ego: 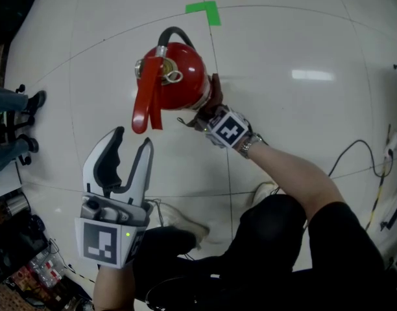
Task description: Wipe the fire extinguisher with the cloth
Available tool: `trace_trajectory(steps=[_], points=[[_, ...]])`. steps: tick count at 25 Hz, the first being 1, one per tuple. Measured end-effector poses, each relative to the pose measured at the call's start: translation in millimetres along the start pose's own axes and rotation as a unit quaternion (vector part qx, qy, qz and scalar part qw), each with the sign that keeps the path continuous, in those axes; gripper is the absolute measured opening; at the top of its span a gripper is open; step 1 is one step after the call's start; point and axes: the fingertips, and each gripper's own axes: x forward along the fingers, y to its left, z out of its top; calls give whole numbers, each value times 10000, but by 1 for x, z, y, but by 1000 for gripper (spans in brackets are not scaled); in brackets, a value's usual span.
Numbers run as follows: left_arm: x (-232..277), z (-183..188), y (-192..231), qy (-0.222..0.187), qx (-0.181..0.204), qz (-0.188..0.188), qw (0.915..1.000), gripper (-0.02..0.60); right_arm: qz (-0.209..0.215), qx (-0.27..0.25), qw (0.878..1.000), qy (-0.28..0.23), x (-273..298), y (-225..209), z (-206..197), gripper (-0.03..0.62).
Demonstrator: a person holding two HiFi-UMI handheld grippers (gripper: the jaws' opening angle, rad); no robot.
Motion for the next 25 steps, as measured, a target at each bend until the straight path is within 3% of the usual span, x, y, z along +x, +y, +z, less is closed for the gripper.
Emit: trace_trajectory(steps=[16, 19, 25], points=[[8, -21, 7, 228, 107, -140, 9996, 176, 328, 2, 9972, -673, -38, 25, 37, 78], [14, -43, 11, 582, 192, -215, 9979, 176, 325, -17, 9968, -735, -50, 27, 43, 78], [35, -108, 30, 1336, -80, -65, 9910, 176, 394, -86, 9955, -854, -67, 41, 63, 78]])
